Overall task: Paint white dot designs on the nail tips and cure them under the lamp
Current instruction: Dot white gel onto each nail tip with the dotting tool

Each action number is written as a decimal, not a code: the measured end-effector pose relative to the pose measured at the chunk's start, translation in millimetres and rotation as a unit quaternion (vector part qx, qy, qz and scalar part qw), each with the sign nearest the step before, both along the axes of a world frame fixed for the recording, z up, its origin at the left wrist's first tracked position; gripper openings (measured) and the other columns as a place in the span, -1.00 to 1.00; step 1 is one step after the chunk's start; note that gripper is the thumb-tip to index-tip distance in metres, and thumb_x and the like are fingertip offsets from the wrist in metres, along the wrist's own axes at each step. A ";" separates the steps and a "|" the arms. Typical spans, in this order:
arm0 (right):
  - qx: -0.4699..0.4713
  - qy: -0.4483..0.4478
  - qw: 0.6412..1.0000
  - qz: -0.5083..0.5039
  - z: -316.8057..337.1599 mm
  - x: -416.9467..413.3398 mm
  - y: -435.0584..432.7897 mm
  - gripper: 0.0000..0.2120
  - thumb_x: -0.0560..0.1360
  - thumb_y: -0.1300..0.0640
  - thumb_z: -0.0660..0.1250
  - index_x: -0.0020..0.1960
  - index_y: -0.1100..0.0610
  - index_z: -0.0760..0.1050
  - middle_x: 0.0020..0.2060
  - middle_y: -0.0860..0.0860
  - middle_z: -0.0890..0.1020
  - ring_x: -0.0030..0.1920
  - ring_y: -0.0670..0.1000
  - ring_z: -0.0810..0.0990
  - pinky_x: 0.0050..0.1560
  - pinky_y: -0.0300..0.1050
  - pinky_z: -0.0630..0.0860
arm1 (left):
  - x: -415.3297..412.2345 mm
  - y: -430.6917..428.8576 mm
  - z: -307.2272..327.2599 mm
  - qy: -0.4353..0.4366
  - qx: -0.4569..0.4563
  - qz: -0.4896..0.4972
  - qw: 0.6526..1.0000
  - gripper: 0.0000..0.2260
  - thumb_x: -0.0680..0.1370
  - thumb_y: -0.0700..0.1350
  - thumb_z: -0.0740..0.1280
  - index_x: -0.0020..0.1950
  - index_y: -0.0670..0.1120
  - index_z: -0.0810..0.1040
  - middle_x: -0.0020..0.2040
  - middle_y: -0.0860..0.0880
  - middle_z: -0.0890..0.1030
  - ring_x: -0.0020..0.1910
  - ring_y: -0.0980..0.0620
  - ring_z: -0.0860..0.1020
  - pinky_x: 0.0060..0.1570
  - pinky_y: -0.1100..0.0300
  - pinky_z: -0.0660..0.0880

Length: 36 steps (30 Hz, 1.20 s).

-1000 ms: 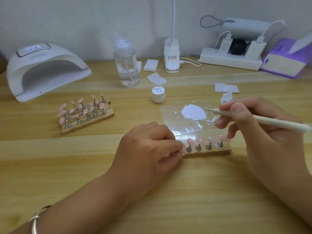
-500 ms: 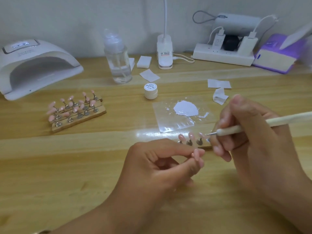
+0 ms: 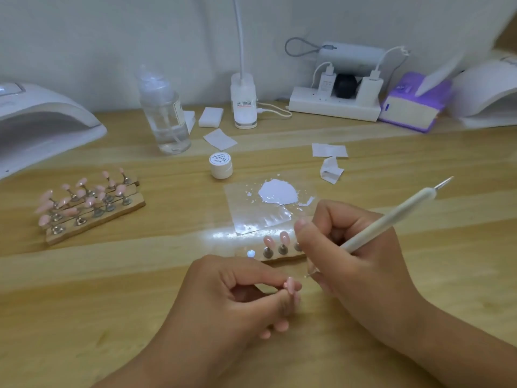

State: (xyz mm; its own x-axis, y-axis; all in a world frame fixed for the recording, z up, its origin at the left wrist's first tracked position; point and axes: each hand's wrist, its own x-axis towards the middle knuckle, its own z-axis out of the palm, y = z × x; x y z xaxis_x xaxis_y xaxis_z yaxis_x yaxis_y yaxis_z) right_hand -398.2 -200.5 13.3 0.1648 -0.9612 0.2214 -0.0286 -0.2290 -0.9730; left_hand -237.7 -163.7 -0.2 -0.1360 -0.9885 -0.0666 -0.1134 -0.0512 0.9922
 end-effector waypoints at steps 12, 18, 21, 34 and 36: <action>0.006 -0.074 0.997 0.025 2.6 0.6 2.5 -0.66 0.46 0.11 0.39 -0.45 0.09 0.39 -0.66 -0.03 0.40 -0.66 -0.06 0.40 -0.55 -0.36 0.33 | -2.5 -1.3 4.7 -0.007 -0.001 -0.012 1.000 -0.95 0.35 -0.06 0.51 -0.21 0.02 0.76 -0.28 -0.11 0.72 -0.38 -0.07 0.67 -0.43 0.24 0.52; -0.006 -0.068 0.997 0.027 0.1 7.8 3.3 -0.62 0.45 0.14 0.46 -0.45 0.07 0.37 -0.65 -0.02 0.44 -0.63 0.06 0.47 -0.54 -0.28 0.35 | 2.0 -0.6 3.2 -0.015 -0.028 -0.045 0.998 -0.86 0.48 -0.15 0.51 -0.16 0.11 0.76 -0.23 0.05 0.73 -0.35 0.08 0.68 -0.40 0.28 0.54; -0.009 -0.074 0.997 0.018 -2.1 7.9 2.6 -0.62 0.47 0.16 0.45 -0.43 0.15 0.35 -0.66 0.00 0.42 -0.65 0.04 0.47 -0.56 -0.27 0.35 | 2.9 -1.4 0.2 -0.003 -0.029 -0.038 0.999 -0.90 0.46 -0.14 0.49 -0.14 0.07 0.76 -0.23 0.02 0.73 -0.35 0.06 0.68 -0.40 0.26 0.55; -0.038 -0.074 0.996 -0.002 -10.2 7.8 2.3 -0.61 0.50 0.26 0.34 -0.42 0.25 0.25 -0.67 0.09 0.42 -0.68 0.05 0.43 -0.35 -0.35 0.51 | 1.9 -0.1 0.8 0.026 -0.020 -0.021 0.999 -0.91 0.46 -0.22 0.52 -0.16 -0.03 0.76 -0.29 -0.03 0.72 -0.36 -0.03 0.69 -0.41 0.24 0.56; -0.039 -0.071 0.997 -0.004 -10.2 8.7 2.4 -0.61 0.50 0.26 0.35 -0.42 0.24 0.25 -0.67 0.10 0.42 -0.68 0.06 0.43 -0.35 -0.34 0.51 | 1.7 -0.2 0.8 0.026 -0.018 -0.021 0.999 -0.91 0.46 -0.22 0.52 -0.16 -0.03 0.76 -0.29 -0.02 0.72 -0.37 -0.02 0.68 -0.41 0.23 0.56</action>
State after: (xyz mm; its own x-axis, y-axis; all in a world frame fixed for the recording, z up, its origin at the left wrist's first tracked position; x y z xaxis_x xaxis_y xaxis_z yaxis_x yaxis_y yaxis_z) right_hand -389.5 -198.2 3.1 0.1186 -0.9412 0.3162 0.1051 -0.3048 -0.9466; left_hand -236.0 -163.9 0.6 -0.1795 -0.9835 -0.0219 -0.0632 -0.0107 0.9979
